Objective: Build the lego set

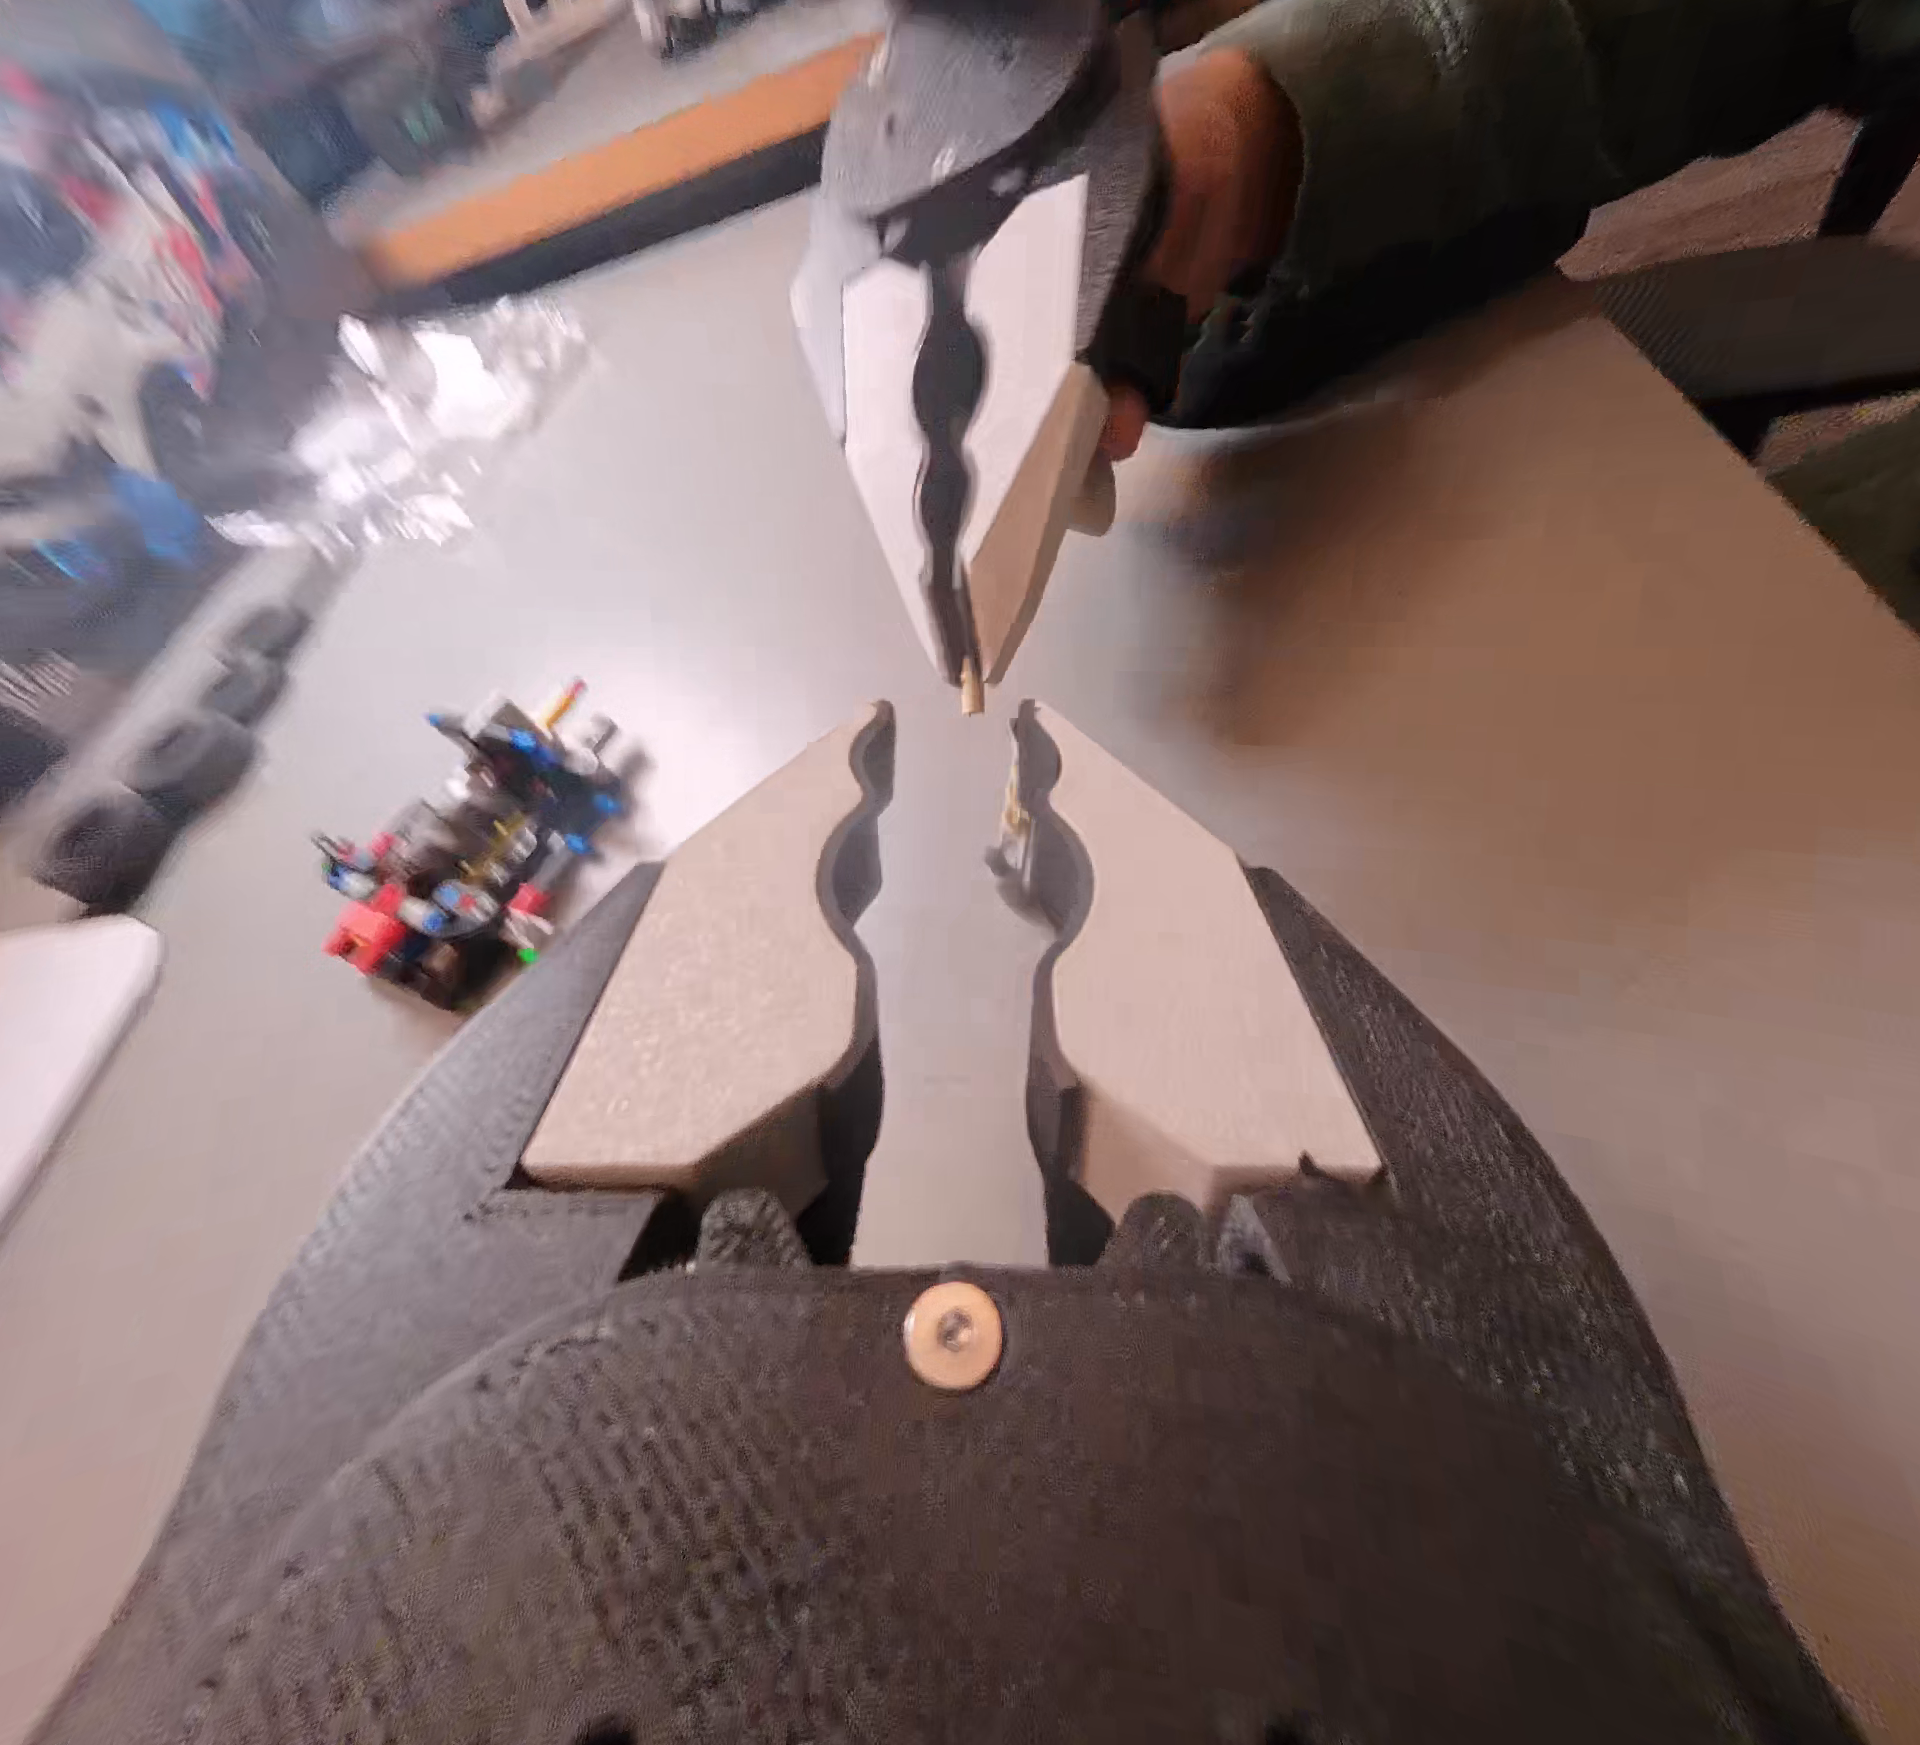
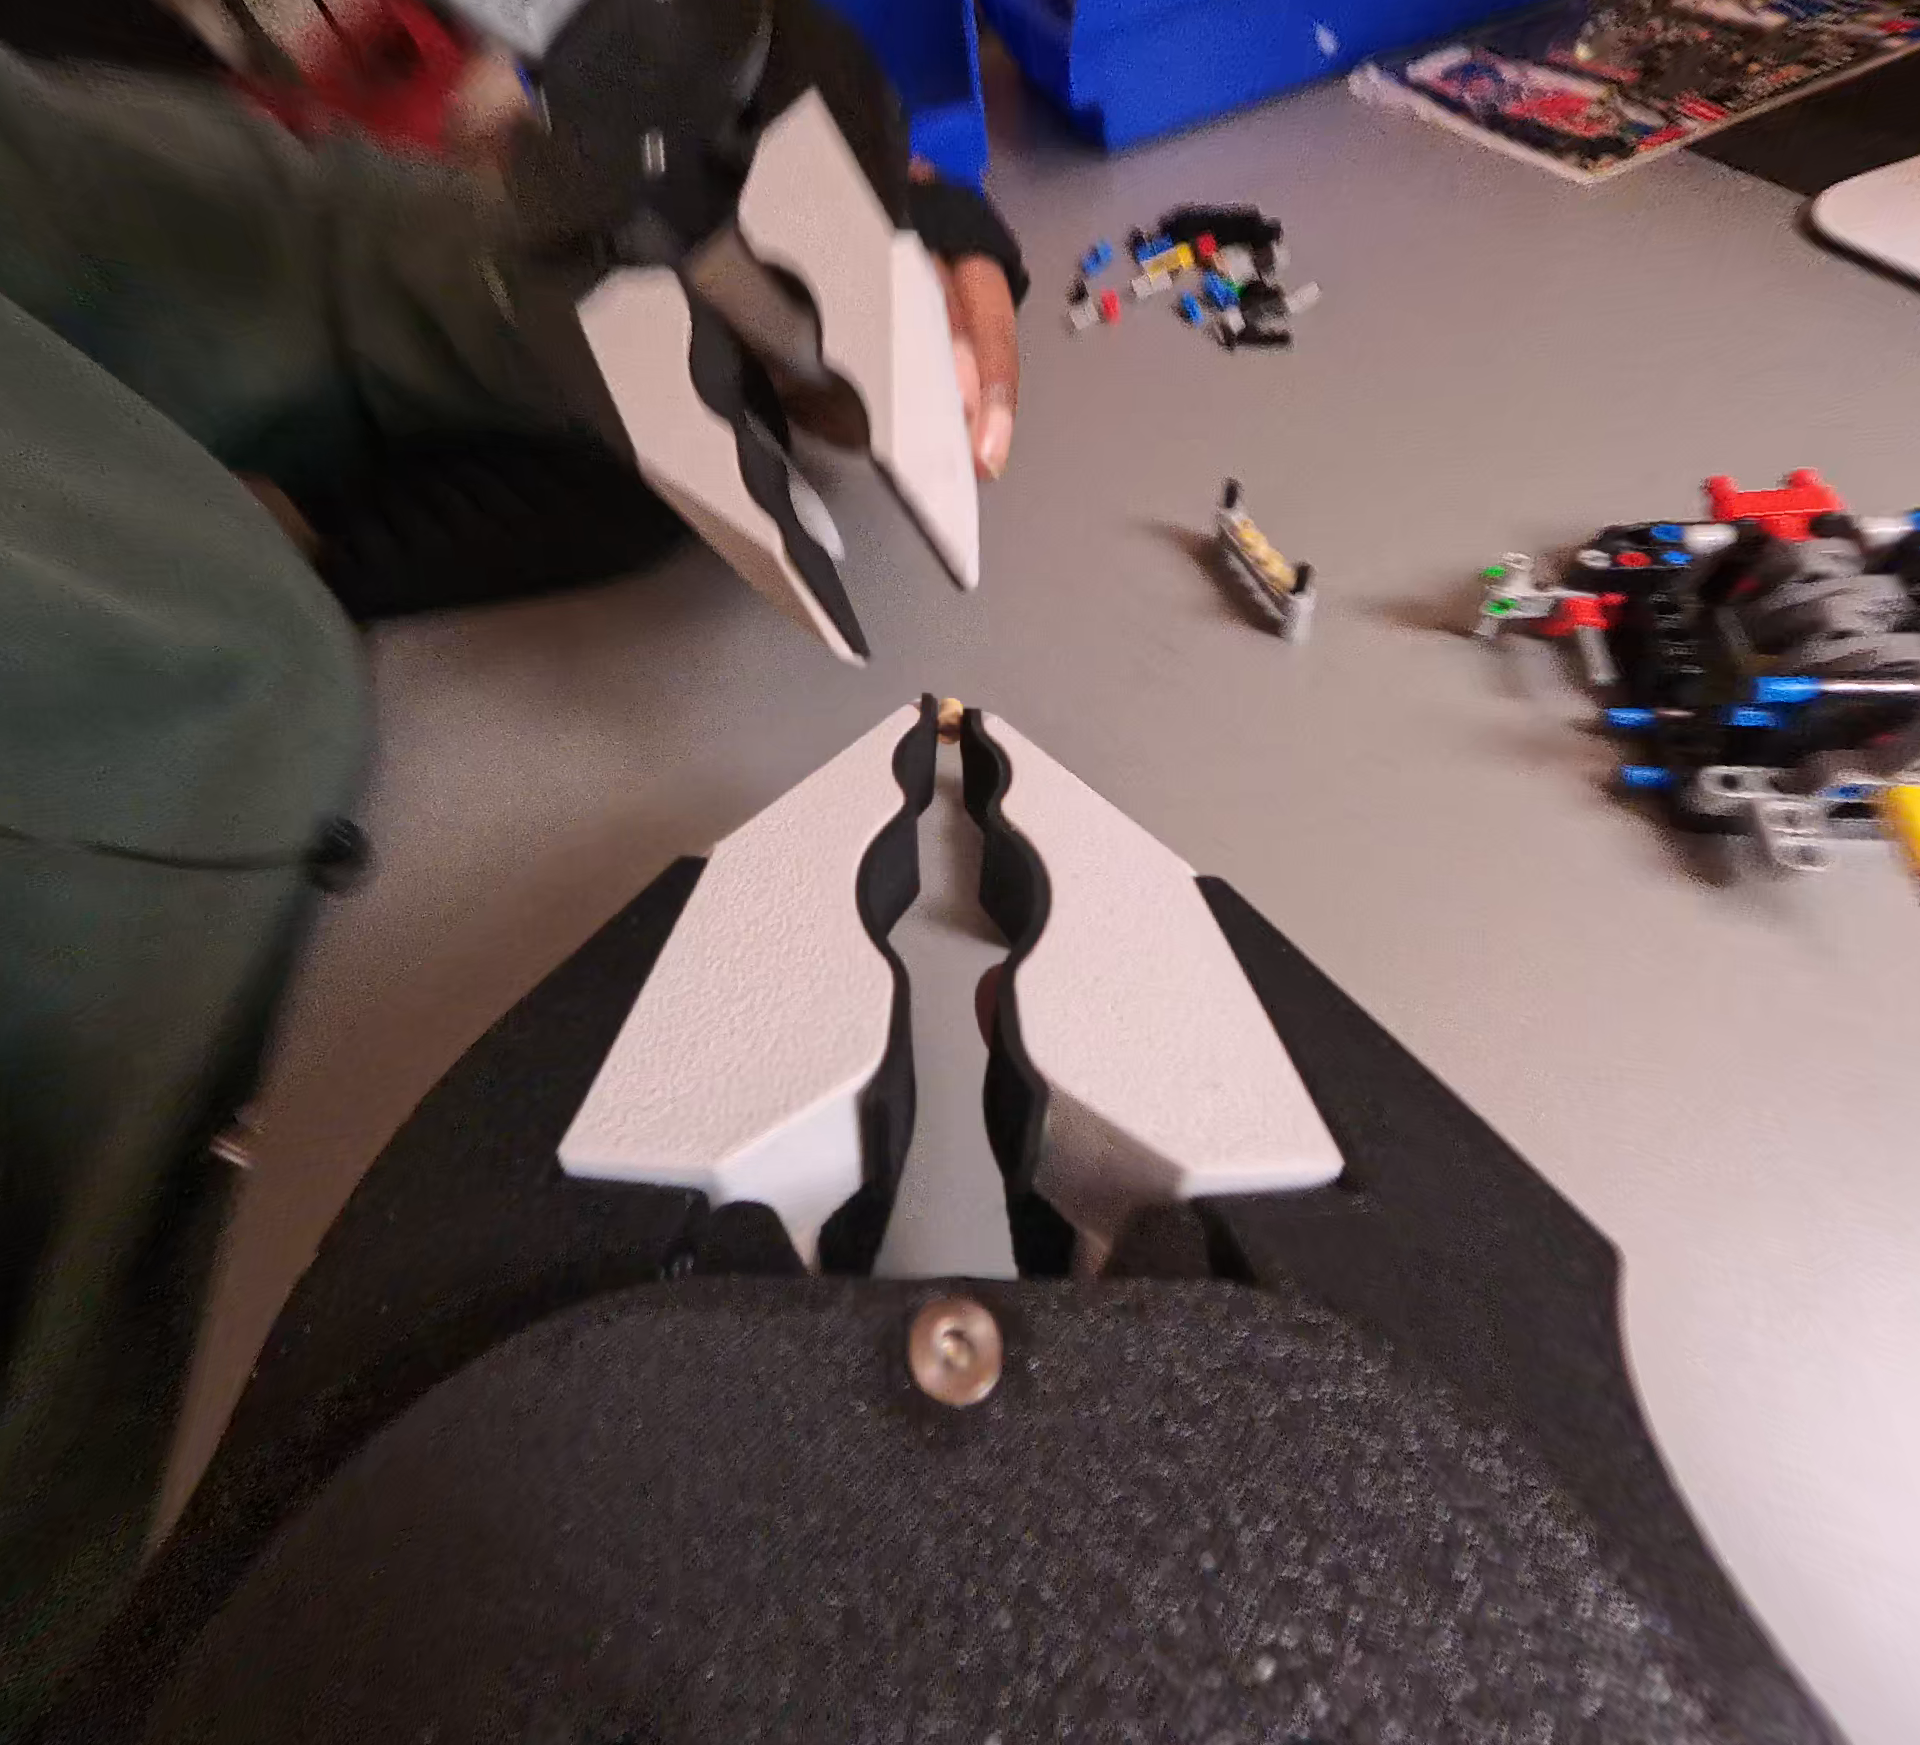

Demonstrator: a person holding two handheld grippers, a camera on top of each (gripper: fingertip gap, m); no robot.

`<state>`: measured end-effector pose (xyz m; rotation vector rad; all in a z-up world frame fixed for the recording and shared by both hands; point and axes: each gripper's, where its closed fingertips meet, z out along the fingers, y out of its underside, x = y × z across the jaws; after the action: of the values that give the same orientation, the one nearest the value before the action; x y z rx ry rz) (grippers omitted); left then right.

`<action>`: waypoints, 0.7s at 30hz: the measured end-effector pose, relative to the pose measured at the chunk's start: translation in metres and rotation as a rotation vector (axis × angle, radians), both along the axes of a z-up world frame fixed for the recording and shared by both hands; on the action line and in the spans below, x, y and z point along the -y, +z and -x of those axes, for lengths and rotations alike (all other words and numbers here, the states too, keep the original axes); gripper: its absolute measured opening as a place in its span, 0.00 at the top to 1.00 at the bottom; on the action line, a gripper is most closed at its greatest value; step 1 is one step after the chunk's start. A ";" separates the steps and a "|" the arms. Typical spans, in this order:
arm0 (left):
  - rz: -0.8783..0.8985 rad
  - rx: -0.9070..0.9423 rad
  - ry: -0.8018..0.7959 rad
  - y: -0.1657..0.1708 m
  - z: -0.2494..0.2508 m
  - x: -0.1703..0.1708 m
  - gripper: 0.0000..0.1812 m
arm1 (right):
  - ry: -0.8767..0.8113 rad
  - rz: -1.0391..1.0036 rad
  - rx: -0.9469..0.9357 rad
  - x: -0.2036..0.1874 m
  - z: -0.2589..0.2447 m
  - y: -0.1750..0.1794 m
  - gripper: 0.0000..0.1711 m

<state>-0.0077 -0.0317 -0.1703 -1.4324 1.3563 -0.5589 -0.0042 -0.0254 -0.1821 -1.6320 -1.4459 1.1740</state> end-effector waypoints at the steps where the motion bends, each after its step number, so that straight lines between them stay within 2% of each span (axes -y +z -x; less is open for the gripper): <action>1: 0.084 0.000 0.002 -0.006 0.004 -0.004 0.88 | 0.010 -0.086 0.082 -0.005 -0.003 -0.007 0.99; 4: 0.340 -0.075 -0.008 -0.039 0.011 -0.006 0.86 | 0.103 -0.175 0.233 -0.001 0.001 -0.014 0.99; 6: 0.420 -0.156 0.001 -0.061 0.012 -0.006 0.85 | 0.166 -0.231 0.360 0.002 0.004 -0.024 0.99; 9: 0.424 -0.222 0.005 -0.073 0.010 -0.005 0.88 | 0.214 -0.276 0.492 0.001 0.008 -0.035 0.99; 16: 0.417 -0.218 0.000 -0.074 0.005 -0.006 0.97 | 0.271 -0.320 0.661 -0.002 0.010 -0.047 0.99; 21: 0.417 -0.217 -0.003 -0.074 0.004 -0.006 0.97 | 0.302 -0.359 0.730 -0.001 0.012 -0.050 0.99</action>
<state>-0.0118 -0.0256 -0.2446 -1.8719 1.4670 -0.7359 -0.0159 -0.0241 -0.2322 -1.6891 -2.2641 0.3987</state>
